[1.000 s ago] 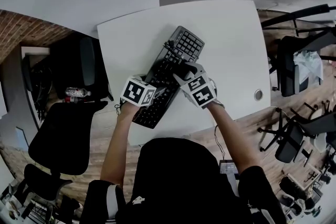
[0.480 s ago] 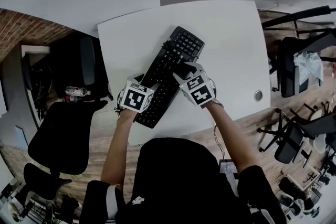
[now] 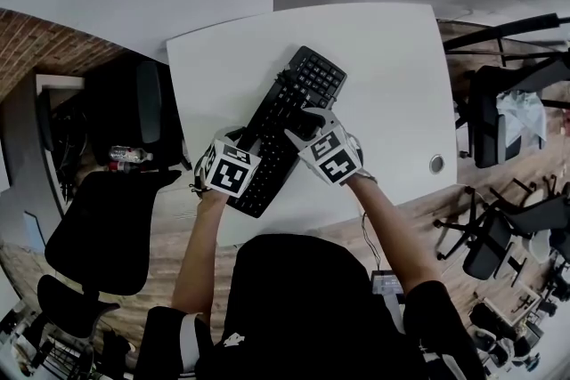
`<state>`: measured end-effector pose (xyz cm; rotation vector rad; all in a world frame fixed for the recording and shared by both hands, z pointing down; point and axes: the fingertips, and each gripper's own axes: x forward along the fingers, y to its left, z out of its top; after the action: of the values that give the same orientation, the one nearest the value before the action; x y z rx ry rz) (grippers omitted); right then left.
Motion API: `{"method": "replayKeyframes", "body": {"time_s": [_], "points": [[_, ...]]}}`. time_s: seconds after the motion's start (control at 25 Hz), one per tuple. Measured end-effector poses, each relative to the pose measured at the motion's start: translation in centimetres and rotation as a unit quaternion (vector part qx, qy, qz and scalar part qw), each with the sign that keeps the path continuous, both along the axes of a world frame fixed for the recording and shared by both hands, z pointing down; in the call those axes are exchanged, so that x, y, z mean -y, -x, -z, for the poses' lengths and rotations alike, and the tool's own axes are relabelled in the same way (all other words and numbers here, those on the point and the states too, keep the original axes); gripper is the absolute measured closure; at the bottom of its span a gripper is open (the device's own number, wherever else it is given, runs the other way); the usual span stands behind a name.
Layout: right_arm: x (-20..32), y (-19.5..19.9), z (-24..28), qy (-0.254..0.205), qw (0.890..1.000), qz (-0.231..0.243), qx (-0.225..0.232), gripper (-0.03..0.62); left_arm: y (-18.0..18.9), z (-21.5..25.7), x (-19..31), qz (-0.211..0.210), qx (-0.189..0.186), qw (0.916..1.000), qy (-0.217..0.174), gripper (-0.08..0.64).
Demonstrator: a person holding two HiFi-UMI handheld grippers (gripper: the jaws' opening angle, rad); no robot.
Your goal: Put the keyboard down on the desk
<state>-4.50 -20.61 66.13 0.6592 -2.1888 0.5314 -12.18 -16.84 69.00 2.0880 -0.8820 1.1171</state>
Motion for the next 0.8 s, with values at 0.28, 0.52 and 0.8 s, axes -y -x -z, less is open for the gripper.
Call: {"method": "replayKeyframes", "body": {"time_s": [0.28, 0.52, 0.8], "points": [[-1.4, 1.6, 0.0, 0.0, 0.999, 0.051, -0.005, 0.369, 2.6, 1.1, 1.0, 0.025, 0.025, 0.9979, -0.054, 0.547], [-2.9, 3.9, 0.2, -0.005, 0.995, 0.102, -0.011, 0.376, 3.7, 1.6, 0.9, 0.044, 0.018, 0.9964, -0.07, 0.548], [-4.5, 4.7, -0.4, -0.002, 0.992, 0.128, -0.021, 0.385, 4.2, 1.8, 0.5, 0.053, 0.012, 0.9957, -0.075, 0.548]]}}
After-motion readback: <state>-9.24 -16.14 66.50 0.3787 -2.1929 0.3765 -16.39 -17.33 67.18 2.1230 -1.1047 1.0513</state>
